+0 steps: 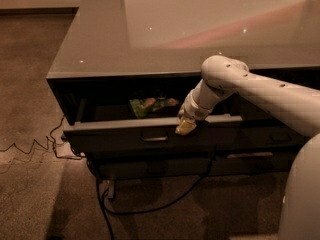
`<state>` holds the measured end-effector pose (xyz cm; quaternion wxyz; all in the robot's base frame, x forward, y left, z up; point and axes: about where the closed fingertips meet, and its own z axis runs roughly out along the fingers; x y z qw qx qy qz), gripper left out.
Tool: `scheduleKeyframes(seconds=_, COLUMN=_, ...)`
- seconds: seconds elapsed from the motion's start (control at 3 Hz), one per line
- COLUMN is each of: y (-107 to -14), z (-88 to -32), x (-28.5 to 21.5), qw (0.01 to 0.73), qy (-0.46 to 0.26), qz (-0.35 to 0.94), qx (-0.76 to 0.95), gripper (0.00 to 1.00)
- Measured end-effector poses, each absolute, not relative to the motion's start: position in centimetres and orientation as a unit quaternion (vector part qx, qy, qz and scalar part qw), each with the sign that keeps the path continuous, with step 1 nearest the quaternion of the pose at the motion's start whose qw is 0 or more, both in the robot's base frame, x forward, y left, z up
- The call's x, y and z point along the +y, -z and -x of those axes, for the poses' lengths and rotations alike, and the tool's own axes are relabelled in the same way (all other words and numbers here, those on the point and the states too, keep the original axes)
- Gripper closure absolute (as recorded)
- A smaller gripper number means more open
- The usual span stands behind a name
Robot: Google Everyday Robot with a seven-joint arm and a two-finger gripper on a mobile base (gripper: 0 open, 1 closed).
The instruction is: Open top drawer
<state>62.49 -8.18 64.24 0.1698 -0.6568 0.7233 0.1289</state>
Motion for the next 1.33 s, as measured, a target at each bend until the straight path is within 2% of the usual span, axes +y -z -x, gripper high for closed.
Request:
scheduleKeyframes(seconds=0.33, y=-63.2, z=-60.2, x=-8.9, qw=0.153, qy=-0.128, qz=0.658, qx=0.726, gripper=0.88)
scheduleKeyframes(seconds=0.67, y=-63.5, z=-60.1, x=-8.9, qw=0.153, qy=-0.128, qz=0.658, qx=0.726, gripper=1.00)
scheduleKeyframes(seconds=1.33, y=-63.5, z=-57.3, x=-9.5, qw=0.144, qy=-0.117, qz=0.659, qx=0.728, gripper=1.00)
